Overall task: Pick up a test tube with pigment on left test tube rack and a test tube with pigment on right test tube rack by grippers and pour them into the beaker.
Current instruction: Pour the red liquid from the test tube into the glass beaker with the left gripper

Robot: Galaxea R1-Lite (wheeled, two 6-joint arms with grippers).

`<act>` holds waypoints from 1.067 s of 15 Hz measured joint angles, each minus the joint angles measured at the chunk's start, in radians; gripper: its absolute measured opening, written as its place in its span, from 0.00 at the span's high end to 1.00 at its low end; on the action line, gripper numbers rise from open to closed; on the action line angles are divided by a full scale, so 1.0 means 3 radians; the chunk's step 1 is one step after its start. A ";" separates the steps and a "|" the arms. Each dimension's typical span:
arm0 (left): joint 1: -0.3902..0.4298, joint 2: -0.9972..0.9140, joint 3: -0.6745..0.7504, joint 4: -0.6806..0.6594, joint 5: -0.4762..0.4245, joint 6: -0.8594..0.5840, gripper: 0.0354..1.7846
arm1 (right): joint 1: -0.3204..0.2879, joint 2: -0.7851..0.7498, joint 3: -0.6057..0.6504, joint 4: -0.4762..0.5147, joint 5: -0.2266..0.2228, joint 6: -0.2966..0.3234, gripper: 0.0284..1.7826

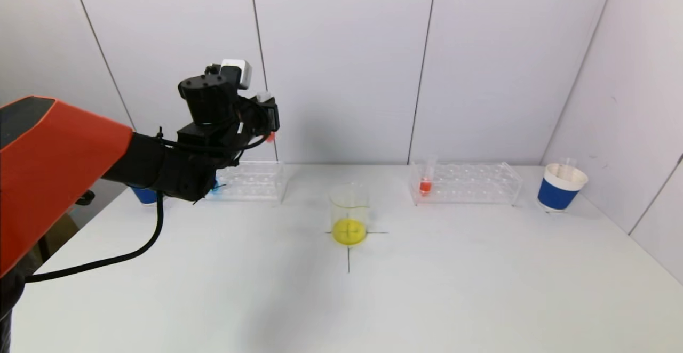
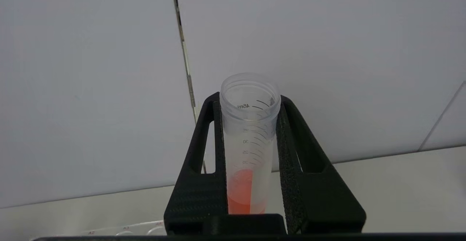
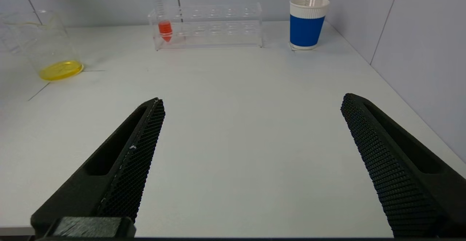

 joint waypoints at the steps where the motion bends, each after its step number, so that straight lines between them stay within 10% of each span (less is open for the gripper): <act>1: -0.0030 -0.0036 -0.0083 0.0128 -0.0010 0.0001 0.78 | 0.0000 0.0000 0.0000 0.0000 0.0001 0.0000 0.01; 9: -0.0349 -0.0178 -0.0460 0.0692 -0.0235 0.0284 0.78 | 0.0000 0.0000 0.0000 -0.0001 0.0000 0.0000 0.01; 16: -0.0349 -0.0184 -0.0448 0.0767 -0.1242 0.0879 0.78 | 0.0000 0.0000 0.0000 -0.0001 0.0001 0.0000 0.01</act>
